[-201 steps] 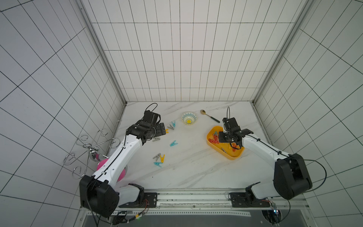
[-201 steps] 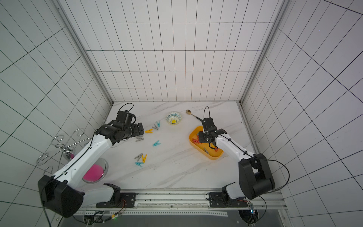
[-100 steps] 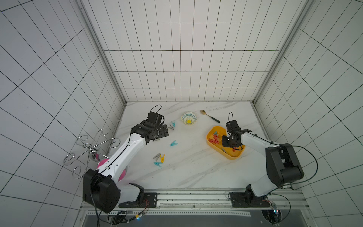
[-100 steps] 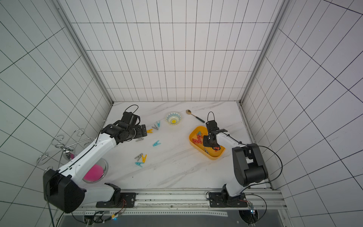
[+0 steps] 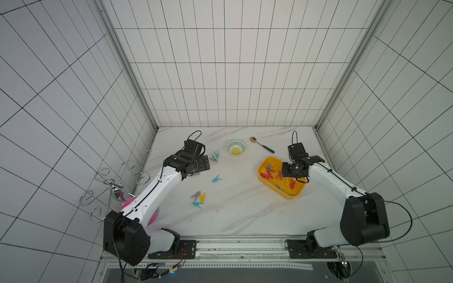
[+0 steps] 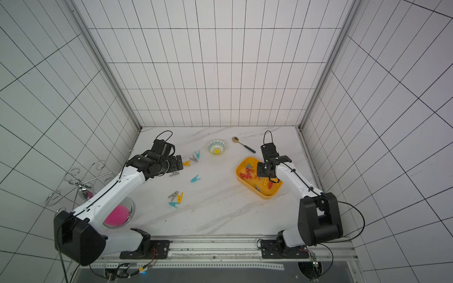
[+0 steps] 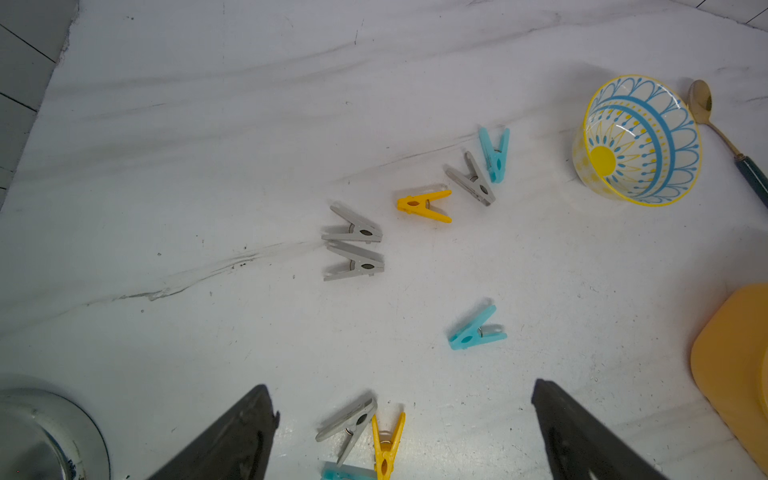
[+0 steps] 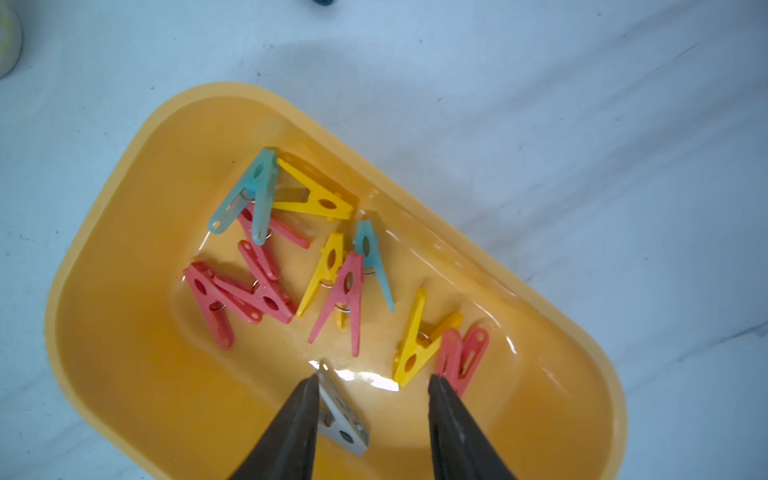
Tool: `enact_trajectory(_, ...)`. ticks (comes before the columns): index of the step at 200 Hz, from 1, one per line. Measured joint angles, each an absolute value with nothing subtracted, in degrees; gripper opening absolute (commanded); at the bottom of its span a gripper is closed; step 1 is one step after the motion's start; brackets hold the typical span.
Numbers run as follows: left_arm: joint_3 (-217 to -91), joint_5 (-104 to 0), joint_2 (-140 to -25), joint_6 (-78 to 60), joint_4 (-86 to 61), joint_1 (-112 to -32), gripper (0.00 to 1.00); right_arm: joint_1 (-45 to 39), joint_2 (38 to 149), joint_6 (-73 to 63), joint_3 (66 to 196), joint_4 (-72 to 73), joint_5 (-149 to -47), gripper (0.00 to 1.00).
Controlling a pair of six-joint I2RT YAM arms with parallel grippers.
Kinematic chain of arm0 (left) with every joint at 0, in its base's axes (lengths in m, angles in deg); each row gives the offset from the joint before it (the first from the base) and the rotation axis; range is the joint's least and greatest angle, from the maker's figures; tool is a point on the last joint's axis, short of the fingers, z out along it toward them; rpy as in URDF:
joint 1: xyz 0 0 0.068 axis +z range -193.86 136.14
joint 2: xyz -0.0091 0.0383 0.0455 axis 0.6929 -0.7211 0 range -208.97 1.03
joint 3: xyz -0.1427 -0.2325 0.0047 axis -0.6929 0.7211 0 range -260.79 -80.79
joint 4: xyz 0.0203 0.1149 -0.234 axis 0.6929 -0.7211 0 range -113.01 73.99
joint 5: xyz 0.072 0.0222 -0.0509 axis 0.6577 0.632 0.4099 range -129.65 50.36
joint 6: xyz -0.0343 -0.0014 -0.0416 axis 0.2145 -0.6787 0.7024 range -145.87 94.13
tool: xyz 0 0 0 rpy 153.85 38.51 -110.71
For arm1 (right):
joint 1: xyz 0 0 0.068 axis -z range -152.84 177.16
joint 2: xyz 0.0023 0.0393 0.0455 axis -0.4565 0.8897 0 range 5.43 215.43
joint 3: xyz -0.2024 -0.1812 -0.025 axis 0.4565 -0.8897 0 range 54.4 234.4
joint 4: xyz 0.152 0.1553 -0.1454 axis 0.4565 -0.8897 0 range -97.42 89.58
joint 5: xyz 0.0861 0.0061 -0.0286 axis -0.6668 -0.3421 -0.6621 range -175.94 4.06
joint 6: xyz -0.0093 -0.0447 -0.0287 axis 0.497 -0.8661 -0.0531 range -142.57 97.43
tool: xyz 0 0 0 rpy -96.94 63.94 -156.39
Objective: Put the clothespins into the storage box
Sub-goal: Adjust the storage box at the center of the board.
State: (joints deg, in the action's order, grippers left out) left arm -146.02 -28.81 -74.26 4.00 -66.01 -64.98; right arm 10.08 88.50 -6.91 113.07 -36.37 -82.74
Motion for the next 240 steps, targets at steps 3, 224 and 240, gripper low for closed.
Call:
enact_trajectory(3,-146.02,-28.81,-74.26,4.04,-66.01,-64.98,0.98,10.52,88.48,-6.96,113.12,-36.45,-82.52,0.5)
enact_trajectory(224,-146.24,-27.74,-74.28,4.15,-66.01,-64.98,0.98,18.41,94.77,-10.11,113.12,-36.28,-87.22,0.36)
enact_trajectory(240,-146.24,-27.39,-74.41,4.2,-66.03,-64.98,0.98,15.39,94.77,-9.86,113.12,-36.37,-87.28,0.36)
